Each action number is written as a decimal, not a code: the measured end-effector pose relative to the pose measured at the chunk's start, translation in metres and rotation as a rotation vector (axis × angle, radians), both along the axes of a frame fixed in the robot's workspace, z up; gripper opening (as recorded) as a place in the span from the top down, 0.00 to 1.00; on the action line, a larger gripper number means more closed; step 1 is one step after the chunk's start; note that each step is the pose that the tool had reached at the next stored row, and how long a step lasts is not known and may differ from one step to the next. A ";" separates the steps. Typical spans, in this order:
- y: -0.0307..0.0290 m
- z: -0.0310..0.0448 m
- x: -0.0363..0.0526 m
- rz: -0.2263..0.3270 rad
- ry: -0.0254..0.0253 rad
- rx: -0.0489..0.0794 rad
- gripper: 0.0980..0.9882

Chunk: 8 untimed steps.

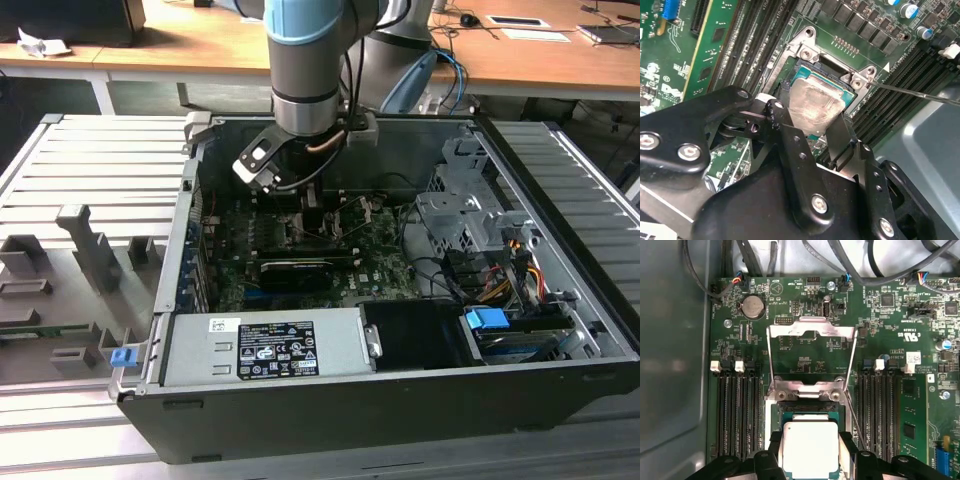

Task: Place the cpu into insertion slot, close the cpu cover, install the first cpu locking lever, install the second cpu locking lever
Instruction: 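Place the cpu into insertion slot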

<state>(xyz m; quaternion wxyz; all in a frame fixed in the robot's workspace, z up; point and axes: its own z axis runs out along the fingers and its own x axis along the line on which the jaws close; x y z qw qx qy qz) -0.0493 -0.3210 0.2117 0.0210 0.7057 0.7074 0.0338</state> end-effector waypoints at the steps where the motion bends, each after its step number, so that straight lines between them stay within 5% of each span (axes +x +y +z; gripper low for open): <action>1: 0.0001 -0.0013 0.0003 0.000 0.0011 0.000 0.51; 8: 0.0005 -0.0053 0.0021 0.000 0.0066 -0.001 0.51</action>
